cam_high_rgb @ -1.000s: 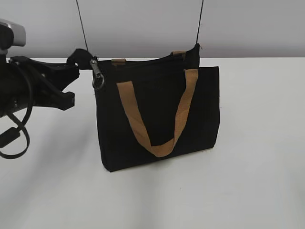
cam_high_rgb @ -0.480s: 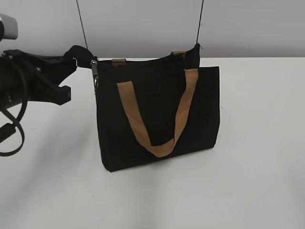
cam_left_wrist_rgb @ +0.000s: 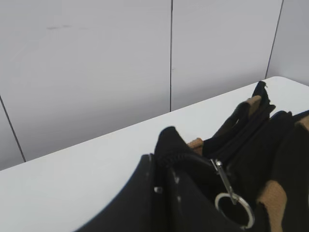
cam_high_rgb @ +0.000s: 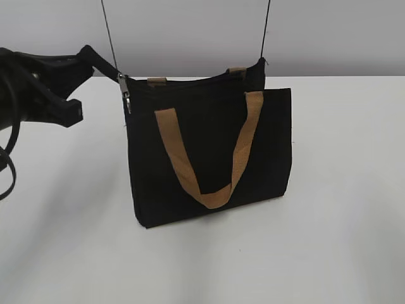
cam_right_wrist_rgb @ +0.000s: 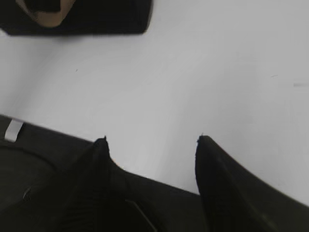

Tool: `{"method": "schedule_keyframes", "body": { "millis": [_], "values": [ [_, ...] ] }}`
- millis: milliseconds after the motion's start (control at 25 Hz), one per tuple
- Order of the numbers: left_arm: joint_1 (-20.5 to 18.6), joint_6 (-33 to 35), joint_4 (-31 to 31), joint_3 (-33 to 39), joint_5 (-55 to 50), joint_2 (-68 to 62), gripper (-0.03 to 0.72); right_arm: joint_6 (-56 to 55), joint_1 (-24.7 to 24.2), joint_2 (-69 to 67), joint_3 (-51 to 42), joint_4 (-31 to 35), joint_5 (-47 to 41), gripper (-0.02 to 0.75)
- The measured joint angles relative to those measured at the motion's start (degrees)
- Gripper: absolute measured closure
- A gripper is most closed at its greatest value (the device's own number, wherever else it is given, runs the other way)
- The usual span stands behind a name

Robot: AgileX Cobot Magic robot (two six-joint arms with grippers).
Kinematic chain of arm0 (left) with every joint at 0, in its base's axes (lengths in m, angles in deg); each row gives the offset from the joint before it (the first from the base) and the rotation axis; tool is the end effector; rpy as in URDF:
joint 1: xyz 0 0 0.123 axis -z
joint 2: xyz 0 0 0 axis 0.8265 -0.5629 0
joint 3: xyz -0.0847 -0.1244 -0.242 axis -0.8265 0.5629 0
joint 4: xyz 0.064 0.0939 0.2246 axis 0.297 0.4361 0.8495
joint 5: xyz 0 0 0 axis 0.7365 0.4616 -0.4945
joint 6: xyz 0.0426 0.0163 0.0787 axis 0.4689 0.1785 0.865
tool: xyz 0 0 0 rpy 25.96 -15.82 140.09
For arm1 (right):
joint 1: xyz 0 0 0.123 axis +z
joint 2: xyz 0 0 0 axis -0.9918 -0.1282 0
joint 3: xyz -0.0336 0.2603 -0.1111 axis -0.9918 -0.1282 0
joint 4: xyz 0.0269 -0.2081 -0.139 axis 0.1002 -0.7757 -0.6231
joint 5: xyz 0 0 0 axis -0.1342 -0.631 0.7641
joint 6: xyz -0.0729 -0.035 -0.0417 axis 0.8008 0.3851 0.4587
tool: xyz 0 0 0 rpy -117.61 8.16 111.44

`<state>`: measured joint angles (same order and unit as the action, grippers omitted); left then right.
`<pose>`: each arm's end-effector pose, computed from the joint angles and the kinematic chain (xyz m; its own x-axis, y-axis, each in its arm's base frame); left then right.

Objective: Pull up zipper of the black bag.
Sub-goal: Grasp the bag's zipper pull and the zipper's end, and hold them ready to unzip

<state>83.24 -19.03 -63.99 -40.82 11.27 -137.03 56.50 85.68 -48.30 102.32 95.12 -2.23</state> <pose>0.2161 -0.1174 0.2510 -0.0592 0.2074 -0.9765 0.5184 0.8423 0.1475 0.0385 0.0262 0.2708 -0.6691 -0.1730 -0.7227 -0.3359 0.9379 0.0865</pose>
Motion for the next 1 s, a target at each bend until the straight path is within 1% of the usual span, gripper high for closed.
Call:
{"method": "schedule_keyframes", "body": {
  "millis": [120,280,440,560,640,720,1000],
  "values": [
    [0.00,0.00,0.05,0.05,0.03,0.26,0.676,8.74,0.00,-8.02,0.88,6.14,4.10,0.296],
    [0.00,0.00,0.05,0.05,-0.02,0.35,0.676,21.26,0.37,-17.01,1.13,19.60,12.97,0.296],
    [0.00,0.00,0.05,0.05,-0.20,0.35,0.676,36.94,4.68,-26.23,1.34,33.63,19.69,0.296],
    [0.00,0.00,0.11,0.05,-0.67,0.35,0.676,48.18,8.81,-36.57,3.38,40.99,21.76,0.296],
    [0.00,0.00,0.05,0.05,-0.88,0.35,0.676,53.70,11.48,-41.89,6.16,44.14,22.00,0.296],
    [0.04,0.00,0.05,0.05,-1.01,0.35,0.676,56.96,13.64,-47.16,9.87,46.13,22.67,0.296],
    [0.06,0.00,0.05,0.05,-1.20,0.42,0.676,60.88,19.88,-63.95,23.74,47.27,23.78,0.296]
  ]
}}
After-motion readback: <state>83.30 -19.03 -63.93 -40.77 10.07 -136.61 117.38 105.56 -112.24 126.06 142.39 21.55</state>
